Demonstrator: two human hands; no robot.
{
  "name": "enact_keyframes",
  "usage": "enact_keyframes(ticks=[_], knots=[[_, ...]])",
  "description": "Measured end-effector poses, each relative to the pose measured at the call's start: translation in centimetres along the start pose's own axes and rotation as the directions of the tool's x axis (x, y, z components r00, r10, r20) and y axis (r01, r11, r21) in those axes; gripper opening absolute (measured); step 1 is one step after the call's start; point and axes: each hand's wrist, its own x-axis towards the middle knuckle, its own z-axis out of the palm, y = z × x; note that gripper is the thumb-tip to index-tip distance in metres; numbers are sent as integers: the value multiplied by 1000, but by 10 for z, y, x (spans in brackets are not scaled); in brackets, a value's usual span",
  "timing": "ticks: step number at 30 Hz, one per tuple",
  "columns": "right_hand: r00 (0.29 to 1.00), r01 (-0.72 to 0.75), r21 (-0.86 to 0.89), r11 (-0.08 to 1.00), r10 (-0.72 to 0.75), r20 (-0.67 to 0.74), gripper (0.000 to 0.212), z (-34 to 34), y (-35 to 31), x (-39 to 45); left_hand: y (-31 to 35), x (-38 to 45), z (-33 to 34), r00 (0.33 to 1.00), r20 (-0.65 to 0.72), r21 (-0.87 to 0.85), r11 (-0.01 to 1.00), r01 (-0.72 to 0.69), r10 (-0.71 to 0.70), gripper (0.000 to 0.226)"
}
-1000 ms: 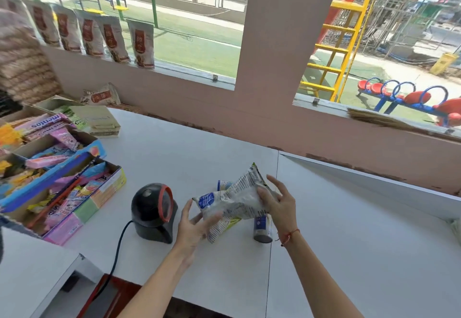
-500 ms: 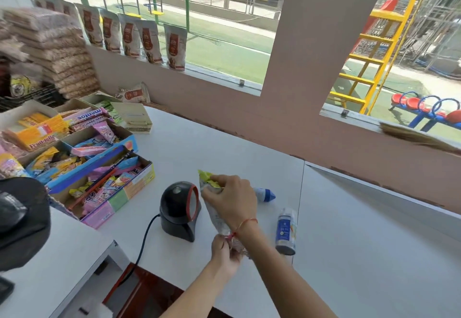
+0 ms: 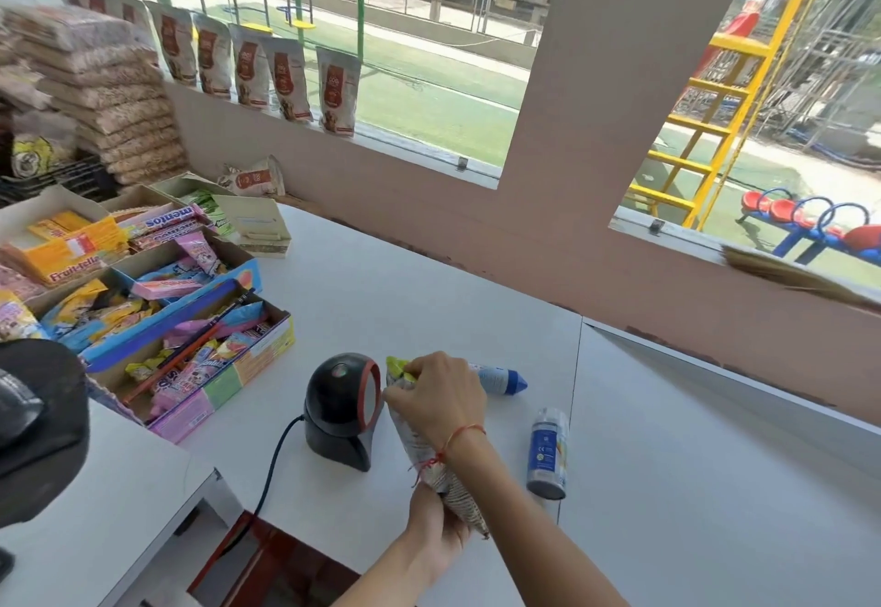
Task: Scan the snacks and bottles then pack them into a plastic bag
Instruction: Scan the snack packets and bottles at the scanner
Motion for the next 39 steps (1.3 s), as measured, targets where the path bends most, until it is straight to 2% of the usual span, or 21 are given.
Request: enact_keyframes(ticks=[2, 6, 9, 12, 14, 15, 17, 18, 19, 20, 21, 22, 23, 24, 28, 30, 32, 34, 36, 39], knots=[[999, -19, -13, 1000, 19, 27, 26, 2, -1, 2, -1, -6, -2, 999, 44, -26, 1000, 8, -7, 35], [998, -26, 3, 1000, 26, 49, 27, 2, 1, -1, -4, -18, 1, 999, 31, -1, 1000, -22, 22, 33], [1000, -3, 110, 994, 1, 15, 28, -22, 3, -1, 5, -22, 7, 999, 19, 70, 997, -39, 38, 37], [991, -15, 310, 951, 55, -120, 26, -62, 23, 24, 29, -24, 32, 994, 13, 162, 980, -113, 113, 43], [977, -48, 553, 832, 155, -149, 18, -88, 44, 49, 49, -14, 51, 973, -13, 210, 952, -224, 232, 46], [972, -68, 698, 713, 205, -115, 17, -97, 55, 60, 59, -5, 59, 954, -30, 231, 930, -285, 300, 49], [947, -112, 905, 409, 321, -28, 38, -97, 86, 81, 73, 11, 77, 905, -90, 260, 887, -381, 415, 57], [925, -156, 919, 361, 380, 7, 44, -90, 105, 89, 78, 18, 84, 872, -147, 293, 862, -413, 468, 61], [910, -220, 848, 482, 414, 0, 41, -81, 126, 95, 81, 24, 90, 829, -206, 335, 833, -440, 520, 64], [926, -291, 649, 703, 378, 5, 36, -69, 146, 99, 83, 27, 96, 788, -255, 370, 809, -457, 561, 65], [955, -293, 346, 891, 288, 70, 41, -55, 162, 99, 83, 30, 98, 753, -296, 393, 793, -465, 588, 65], [969, -200, 69, 977, 187, 163, 54, -40, 174, 100, 83, 34, 101, 727, -327, 408, 784, -467, 603, 65], [954, -115, -76, 990, 131, 270, 65, -26, 180, 99, 83, 38, 102, 715, -351, 416, 785, -459, 604, 66], [940, -66, -117, 991, 101, 326, 70, -16, 181, 95, 82, 40, 101, 705, -366, 436, 781, -447, 607, 68], [972, 41, -187, 981, 5, 236, 52, -8, 178, 91, 80, 47, 93, 720, -339, 505, 763, -404, 606, 63], [982, 46, -126, 991, -22, 186, 47, -21, 183, 90, 78, 51, 89, 751, -366, 527, 787, -319, 550, 64], [987, 78, -27, 997, -73, 144, 46, -37, 187, 84, 71, 51, 88, 802, -388, 517, 828, -219, 454, 53], [988, 109, 105, 988, -120, 101, 44, -50, 189, 77, 59, 43, 88, 903, -257, 455, 867, -201, 344, 28], [987, 125, 188, 974, -141, 73, 44, -59, 190, 70, 46, 29, 89, 975, -38, 410, 893, -184, 219, 23], [978, 116, 270, 956, -157, 137, 41, -65, 190, 62, 36, 12, 87, 958, 238, 409, 877, -251, 163, 36]])
